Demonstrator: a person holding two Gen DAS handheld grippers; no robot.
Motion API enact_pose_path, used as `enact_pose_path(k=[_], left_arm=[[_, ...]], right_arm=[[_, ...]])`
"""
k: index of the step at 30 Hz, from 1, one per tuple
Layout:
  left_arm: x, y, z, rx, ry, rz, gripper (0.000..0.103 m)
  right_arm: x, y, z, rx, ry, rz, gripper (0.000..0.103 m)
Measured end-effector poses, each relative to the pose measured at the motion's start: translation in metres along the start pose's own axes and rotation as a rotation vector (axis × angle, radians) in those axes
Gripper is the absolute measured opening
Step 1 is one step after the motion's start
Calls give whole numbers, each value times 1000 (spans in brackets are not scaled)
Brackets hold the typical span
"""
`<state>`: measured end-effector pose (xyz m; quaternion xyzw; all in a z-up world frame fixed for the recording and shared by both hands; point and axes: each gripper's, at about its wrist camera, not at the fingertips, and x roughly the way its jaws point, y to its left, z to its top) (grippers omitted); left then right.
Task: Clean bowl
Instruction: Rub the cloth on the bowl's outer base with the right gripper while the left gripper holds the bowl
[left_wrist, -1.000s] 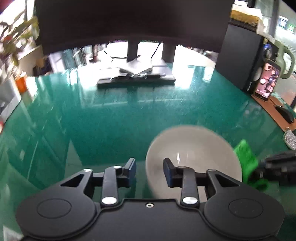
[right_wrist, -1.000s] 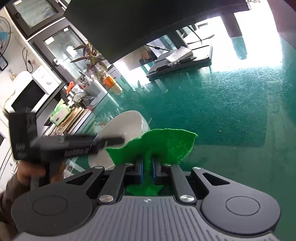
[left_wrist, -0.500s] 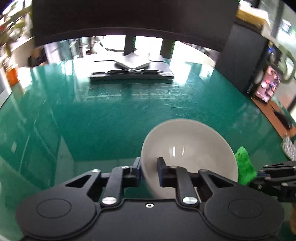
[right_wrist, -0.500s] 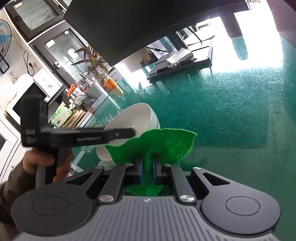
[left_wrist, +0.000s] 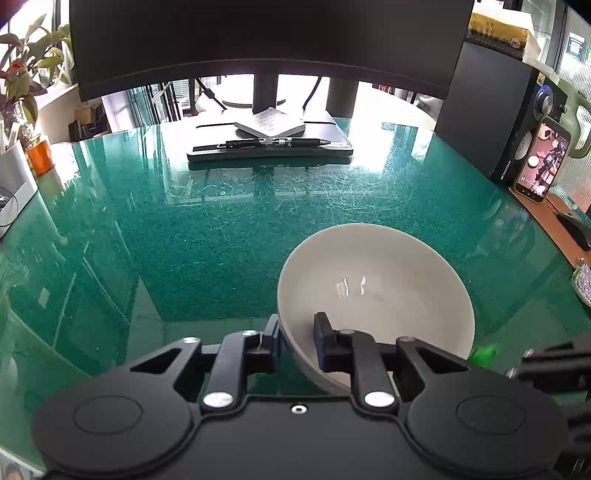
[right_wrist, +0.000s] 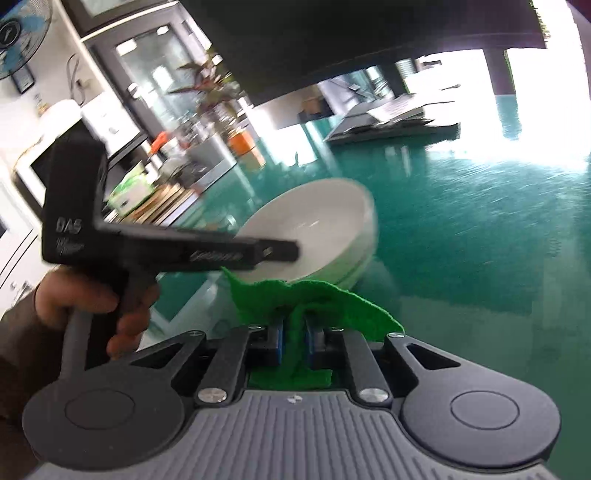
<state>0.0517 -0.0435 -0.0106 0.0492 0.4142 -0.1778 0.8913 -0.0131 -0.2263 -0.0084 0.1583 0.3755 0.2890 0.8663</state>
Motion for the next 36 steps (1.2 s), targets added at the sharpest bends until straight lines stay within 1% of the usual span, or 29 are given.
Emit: enact_pose_path(k=[2,5,7,8,9,12,16,19,20,24,25,27,31,32,34,36], left_arm=[[0,-2,1,11,1,3,20],[1,-1,2,13,6,-3,20],[1,-1,2,17,7,-3,20],[1,-1,2,19,7,-3,20],[1,-2,2,21,7,-3,20],[1,-2,3,27,8,-2,21],[2,-5,3,38,6,11,22],[2,-6,2,43,3,19,22],[2,-7,2,46,2,24,22],[3,-11,3,56,-3,42,22],[3,-11,3,56,-4,43,22],[4,-11,3,53,-6,45,22],[5,-11,4,53,-9,45,22],[5,-11,4,54,-9,45,22],[5,-12,4,54,-10,45,22],[5,-12,4,54,-11,46,22]], right_arm=[[3,3,1,-4,6,3,11],[-2,-7,5,43,4,10,10],[-7,-11,5,49,-10,-16,10],[-13,-16,7,52,-33,-57,10],[-16,-20,9,60,-47,-78,10],[-22,-30,13,85,-76,-96,10],[-19,-19,11,32,-63,-121,10],[-12,-6,7,-9,-37,-96,11],[-7,4,4,-48,-23,-92,11],[-2,20,2,-127,-4,-96,11],[-2,22,2,-143,-2,-101,9],[-4,17,6,-129,1,-105,8],[-12,4,10,-111,-37,-194,9],[-16,-4,13,-84,-52,-208,9],[-18,-10,15,-57,-60,-209,9],[-16,-7,13,-67,-55,-214,10]])
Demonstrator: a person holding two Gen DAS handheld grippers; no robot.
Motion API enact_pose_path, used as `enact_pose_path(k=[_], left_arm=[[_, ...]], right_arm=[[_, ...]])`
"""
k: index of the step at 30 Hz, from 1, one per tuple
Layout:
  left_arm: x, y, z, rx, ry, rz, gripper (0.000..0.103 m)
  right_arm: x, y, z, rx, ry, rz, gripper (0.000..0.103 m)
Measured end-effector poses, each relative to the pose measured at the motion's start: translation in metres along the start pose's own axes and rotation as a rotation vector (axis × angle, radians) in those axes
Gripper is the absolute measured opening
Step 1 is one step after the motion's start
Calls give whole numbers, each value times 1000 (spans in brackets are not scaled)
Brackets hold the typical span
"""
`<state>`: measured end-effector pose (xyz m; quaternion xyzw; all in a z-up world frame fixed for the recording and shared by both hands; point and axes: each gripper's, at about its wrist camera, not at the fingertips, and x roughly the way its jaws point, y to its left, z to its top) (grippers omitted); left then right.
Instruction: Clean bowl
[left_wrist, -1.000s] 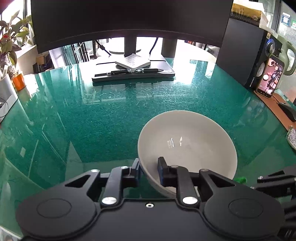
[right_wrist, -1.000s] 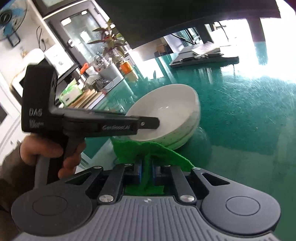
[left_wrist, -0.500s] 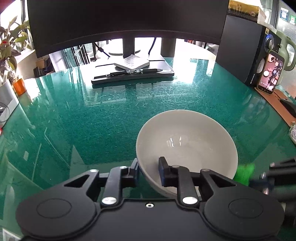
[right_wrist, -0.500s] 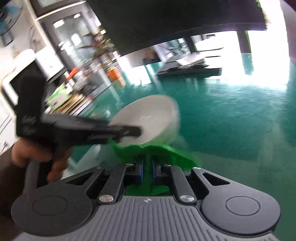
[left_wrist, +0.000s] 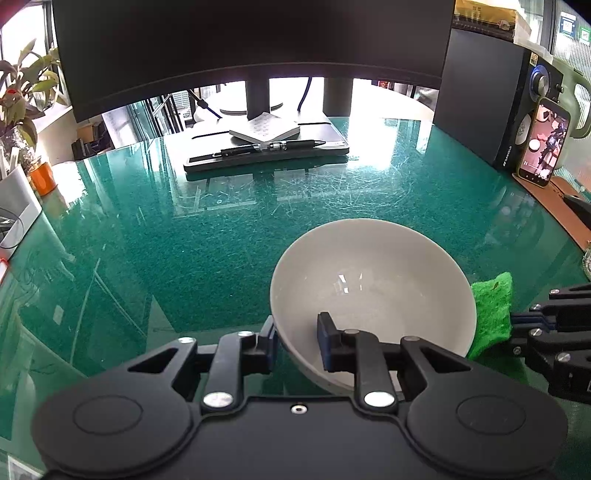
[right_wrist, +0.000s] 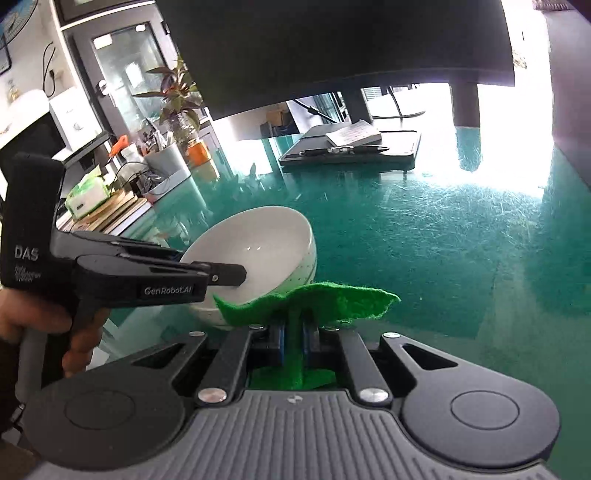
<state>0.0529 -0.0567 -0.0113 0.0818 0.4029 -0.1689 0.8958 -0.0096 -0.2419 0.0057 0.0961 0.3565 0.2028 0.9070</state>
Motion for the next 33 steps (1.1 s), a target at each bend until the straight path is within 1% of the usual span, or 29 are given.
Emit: enact_pose_path(k=[6,8,10,12,15,17,18,20,21,22,23,24,25,26,27,30,31,32,33], left_arm=[[1,0,1,1,-1,3,23],[1,0,1,2,-1,3,23],[0,-1,2,-2,1,4,23],[0,-1,2,-7,4,6,23],[-2,-1,0,-13,10,3,23],[-6,-2,-2,-11,24,-14,23],[-8,-3,-3,-2,33,-24,23],[-14,-6,-2,41,62,-50,27],[-16,-8,-1,61,68,-51,29],[-18,-8,3,77,54,-27,37],[-20,-8,8,97,36,4,43],[-20,-8,13,123,22,24,45],[-19,-10,20,159,18,26,50],[-18,-12,26,194,13,28,52],[-15,-15,32,234,16,29,52],[3,-28,39,349,61,31,52],[10,-32,40,373,82,13,45],[13,-33,41,376,96,-13,34],[14,-35,41,381,98,-11,32]], right_arm=[[6,29,-11,-73,39,66,11],[8,33,-12,-80,44,89,11],[9,36,-13,-90,46,101,8],[8,28,-8,-55,52,105,8],[6,12,-5,-19,28,40,8],[0,-5,0,19,-2,-16,8],[-2,-9,1,28,-11,-28,8],[-5,-16,3,36,-25,-38,8],[-5,-17,2,34,-27,-39,8],[-4,-16,2,30,-25,-39,8],[-3,-16,1,26,-24,-39,8],[-2,-15,0,20,-23,-40,8],[-1,-15,-1,19,-23,-39,8],[-1,-15,-2,19,-23,-37,8],[-2,-16,-3,20,-23,-36,8],[-7,-15,-5,13,-27,-31,8],[-10,-14,-6,5,-31,-27,8],[-13,-13,-7,-2,-35,-21,8],[-15,-11,-7,-8,-39,-14,8]])
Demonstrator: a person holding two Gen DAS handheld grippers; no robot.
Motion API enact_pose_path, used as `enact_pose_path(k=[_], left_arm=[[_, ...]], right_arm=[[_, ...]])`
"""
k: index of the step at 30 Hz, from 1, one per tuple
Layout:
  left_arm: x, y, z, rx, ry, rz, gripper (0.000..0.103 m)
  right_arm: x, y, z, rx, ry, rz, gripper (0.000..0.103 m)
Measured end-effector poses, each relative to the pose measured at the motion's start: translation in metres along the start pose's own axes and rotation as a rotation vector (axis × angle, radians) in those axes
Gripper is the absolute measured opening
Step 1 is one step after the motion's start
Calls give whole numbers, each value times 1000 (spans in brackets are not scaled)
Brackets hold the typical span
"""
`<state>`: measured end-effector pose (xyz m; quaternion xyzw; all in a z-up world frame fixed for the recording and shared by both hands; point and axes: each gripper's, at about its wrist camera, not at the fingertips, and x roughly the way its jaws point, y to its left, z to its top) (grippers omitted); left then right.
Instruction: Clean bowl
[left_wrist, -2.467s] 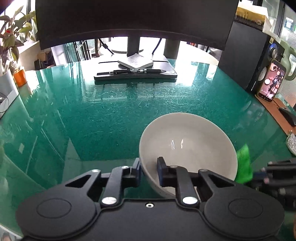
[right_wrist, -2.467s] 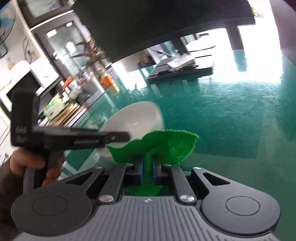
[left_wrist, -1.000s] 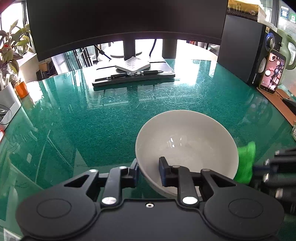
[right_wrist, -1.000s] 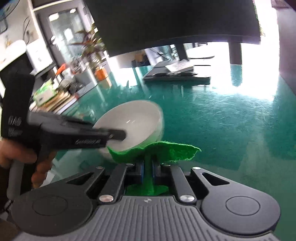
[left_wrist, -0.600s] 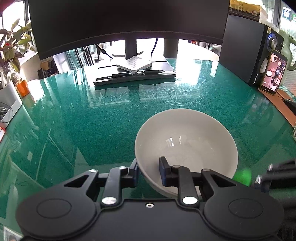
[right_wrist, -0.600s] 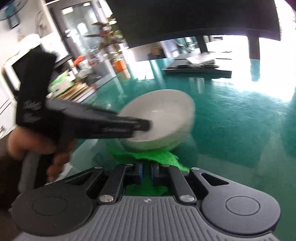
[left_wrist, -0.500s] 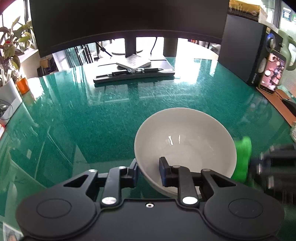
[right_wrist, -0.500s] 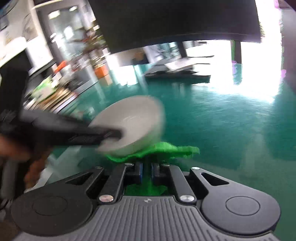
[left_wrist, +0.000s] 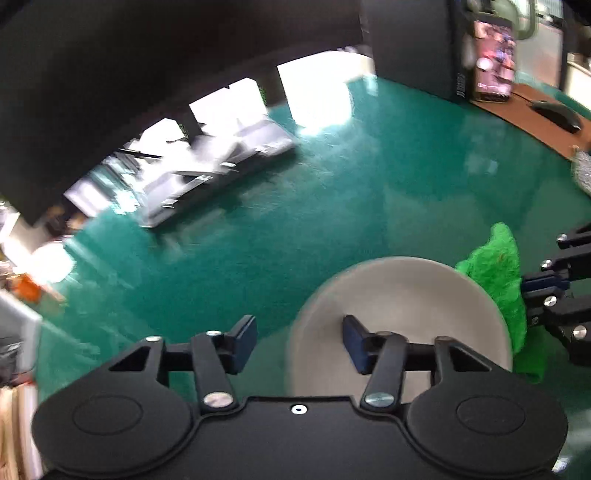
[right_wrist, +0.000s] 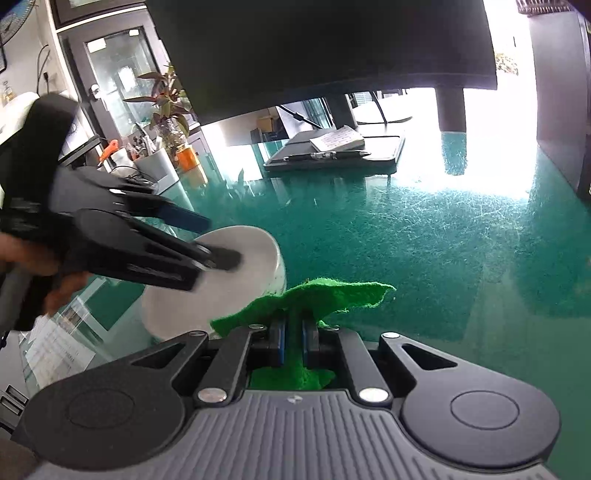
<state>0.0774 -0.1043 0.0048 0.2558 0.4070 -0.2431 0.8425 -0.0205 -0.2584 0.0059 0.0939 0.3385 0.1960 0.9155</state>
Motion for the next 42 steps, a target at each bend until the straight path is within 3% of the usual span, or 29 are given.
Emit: enact_pose_path(k=[4,16,27,32,42], left_arm=[[0,-5,1,14,-2,48,29],[-2,-10,-4,-13,11,71,28],[-6,-18,-8,-14,15,71,27],[-3,-21,-7,-10,15,86,31],[-3,-24,-6,-5,23,93,32]], right_arm=[[-7,13,0,-61,-14,12,8],[-2,42,-8,-154,11,85,11],[4,-2,3,-23,-24,-56,11],[3,11,-2,-78,-23,-78,10],[-4,49,-14,-223,-13,64,10]])
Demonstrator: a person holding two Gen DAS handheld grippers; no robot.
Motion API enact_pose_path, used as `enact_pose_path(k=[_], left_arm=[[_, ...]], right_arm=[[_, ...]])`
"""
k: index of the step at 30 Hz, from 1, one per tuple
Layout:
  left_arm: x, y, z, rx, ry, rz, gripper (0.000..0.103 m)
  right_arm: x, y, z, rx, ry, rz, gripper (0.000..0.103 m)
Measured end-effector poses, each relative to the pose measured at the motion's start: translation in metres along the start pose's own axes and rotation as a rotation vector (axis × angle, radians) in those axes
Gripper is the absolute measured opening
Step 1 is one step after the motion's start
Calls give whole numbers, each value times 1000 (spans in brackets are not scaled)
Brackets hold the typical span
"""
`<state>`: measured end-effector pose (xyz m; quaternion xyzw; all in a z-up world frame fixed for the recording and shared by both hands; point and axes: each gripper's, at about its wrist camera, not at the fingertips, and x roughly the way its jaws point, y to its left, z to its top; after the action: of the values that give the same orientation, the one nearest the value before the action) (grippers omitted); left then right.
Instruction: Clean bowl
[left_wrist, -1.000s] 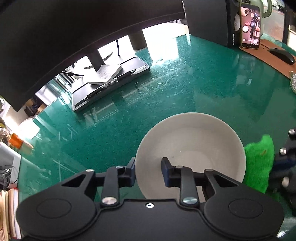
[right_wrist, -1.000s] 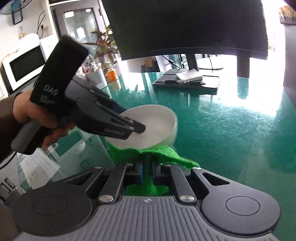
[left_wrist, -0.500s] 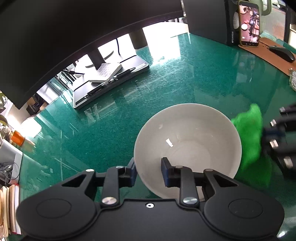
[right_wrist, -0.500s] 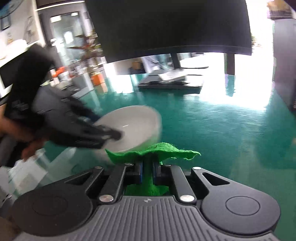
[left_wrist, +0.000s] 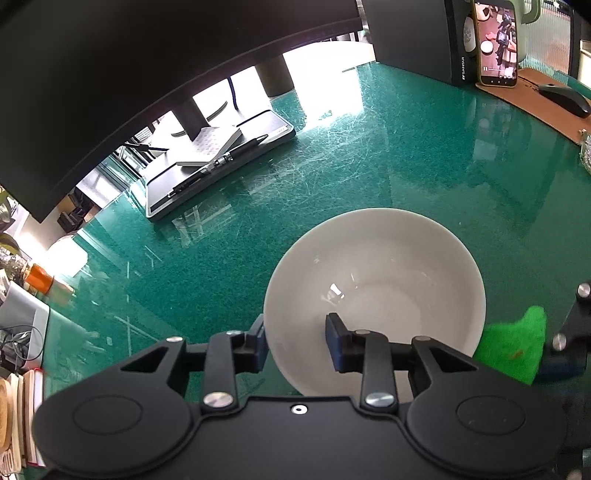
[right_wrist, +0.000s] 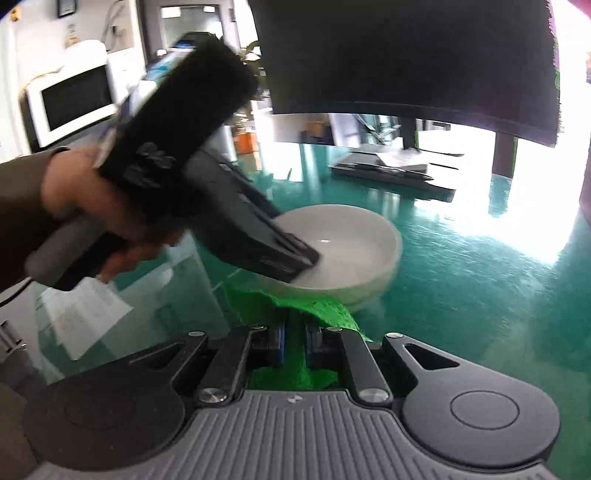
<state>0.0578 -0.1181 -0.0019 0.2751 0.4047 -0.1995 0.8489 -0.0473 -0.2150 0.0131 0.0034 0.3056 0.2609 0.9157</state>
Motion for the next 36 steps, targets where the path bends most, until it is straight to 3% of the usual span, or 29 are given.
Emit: enact_pose_path(k=[3,8,11,15,18,21,23,32,36], left_arm=[[1,1,0,-12,4,-5,32],[0,2,0,-18,5,-8,31],[-1,0,0,-17,6,-8,31],[-1,-2,1,-21,9,1,32],[-1,-4,1,-23,12,8,32],[-2,-5,1,-26,13,9,32],[-2,-4,0,-39,17,10,30],[-10,-4,-5,-71,43,12,30],[-17,-6,-12,-64,56,-15,33]], right_arm=[[-5,-9,3,28,-7,-6,7],[-12,-36,6,97,-44,-117,9],[-9,-47,7,131,-51,-138,9],[-9,-31,2,82,-33,-129,9],[-8,-19,-1,63,-16,-42,11],[-3,-8,-3,25,0,-8,10],[0,-10,-2,31,6,-11,5],[1,-51,1,145,-25,-123,9],[4,-61,1,176,-34,-122,9]])
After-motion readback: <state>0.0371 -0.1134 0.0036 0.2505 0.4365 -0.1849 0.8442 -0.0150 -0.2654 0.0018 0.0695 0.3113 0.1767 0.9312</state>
